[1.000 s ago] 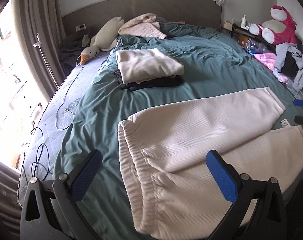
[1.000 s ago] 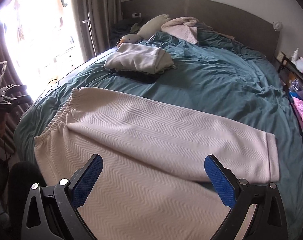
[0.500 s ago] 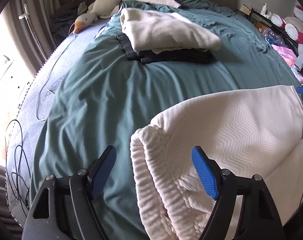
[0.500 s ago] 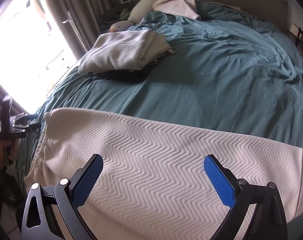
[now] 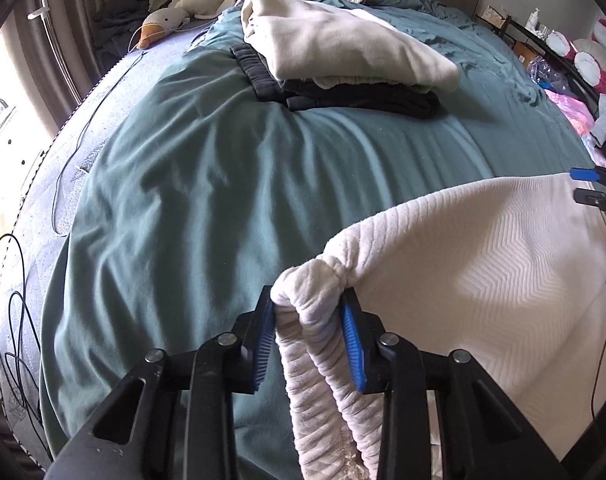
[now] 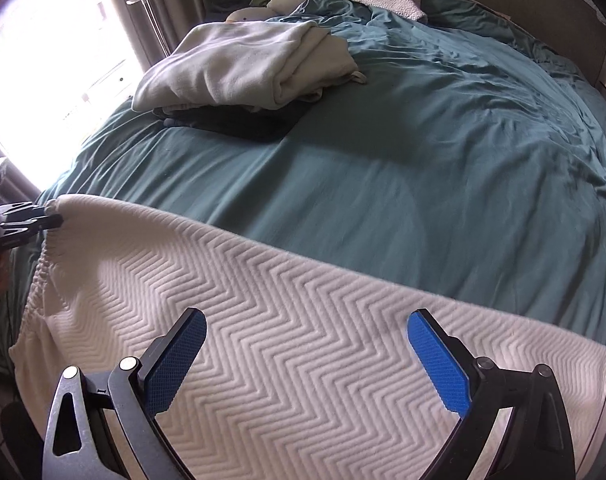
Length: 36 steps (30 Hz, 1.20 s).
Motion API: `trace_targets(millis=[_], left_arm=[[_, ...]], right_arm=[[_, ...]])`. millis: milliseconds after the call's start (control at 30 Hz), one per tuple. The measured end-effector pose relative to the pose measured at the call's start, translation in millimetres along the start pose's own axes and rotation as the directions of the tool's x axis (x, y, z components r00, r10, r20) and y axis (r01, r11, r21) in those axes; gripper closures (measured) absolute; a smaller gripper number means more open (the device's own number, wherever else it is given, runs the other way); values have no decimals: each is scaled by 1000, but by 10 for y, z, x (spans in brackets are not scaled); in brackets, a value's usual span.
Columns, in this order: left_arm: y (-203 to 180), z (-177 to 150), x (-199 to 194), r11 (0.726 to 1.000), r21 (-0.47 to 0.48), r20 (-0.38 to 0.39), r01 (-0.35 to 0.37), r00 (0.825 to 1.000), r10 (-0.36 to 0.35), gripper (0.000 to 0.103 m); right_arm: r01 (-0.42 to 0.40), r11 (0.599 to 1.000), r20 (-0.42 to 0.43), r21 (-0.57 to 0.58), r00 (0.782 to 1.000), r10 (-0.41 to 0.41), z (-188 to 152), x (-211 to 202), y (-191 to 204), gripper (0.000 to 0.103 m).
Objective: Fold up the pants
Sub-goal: 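Move both grippers to the cream sweatpants, left gripper grasping the elastic waistband, then grasp the pants leg edge with the right gripper while the left gripper holds the waistband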
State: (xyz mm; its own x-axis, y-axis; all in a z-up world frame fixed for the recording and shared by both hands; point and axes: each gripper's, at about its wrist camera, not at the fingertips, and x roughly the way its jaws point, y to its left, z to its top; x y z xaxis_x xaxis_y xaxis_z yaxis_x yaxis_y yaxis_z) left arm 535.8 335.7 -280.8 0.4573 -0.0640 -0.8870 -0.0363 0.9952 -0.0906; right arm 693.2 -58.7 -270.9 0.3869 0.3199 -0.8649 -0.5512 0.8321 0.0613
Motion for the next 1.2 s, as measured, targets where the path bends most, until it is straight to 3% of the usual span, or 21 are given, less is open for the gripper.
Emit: trace_targets(millis=[200, 333, 433, 533, 667, 833, 1067, 1133, 1200], left_arm=[[11, -27, -178, 999, 8, 28, 34, 999, -35, 74], [5, -52, -222, 999, 27, 28, 35, 999, -36, 75], [5, -60, -260, 998, 42, 44, 43, 998, -45, 75], [10, -74, -251, 998, 46, 44, 43, 998, -45, 75], [28, -82, -229, 998, 51, 51, 43, 998, -46, 75], [-11, -90, -235, 997, 70, 56, 27, 998, -31, 75], [21, -86, -250, 999, 39, 56, 30, 998, -32, 75], [13, -90, -257, 999, 35, 58, 24, 998, -26, 75], [5, -99, -270, 999, 27, 60, 19, 998, -21, 75]], right_arm=[[-21, 997, -69, -76, 997, 16, 286, 295, 37, 0], [-111, 975, -133, -192, 987, 86, 366, 448, 134, 0], [-177, 967, -200, -184, 970, 140, 372, 625, 112, 0], [-169, 963, -219, -209, 968, 122, 357, 745, 122, 0], [-205, 963, -235, -178, 959, 161, 343, 826, 51, 0], [-178, 955, -263, -235, 958, 114, 194, 811, 99, 0], [-107, 964, -135, -245, 988, 76, 82, 462, 90, 0], [-71, 975, -88, -209, 995, 53, 55, 366, 75, 15], [-37, 984, -57, -172, 998, 28, 49, 323, 79, 22]])
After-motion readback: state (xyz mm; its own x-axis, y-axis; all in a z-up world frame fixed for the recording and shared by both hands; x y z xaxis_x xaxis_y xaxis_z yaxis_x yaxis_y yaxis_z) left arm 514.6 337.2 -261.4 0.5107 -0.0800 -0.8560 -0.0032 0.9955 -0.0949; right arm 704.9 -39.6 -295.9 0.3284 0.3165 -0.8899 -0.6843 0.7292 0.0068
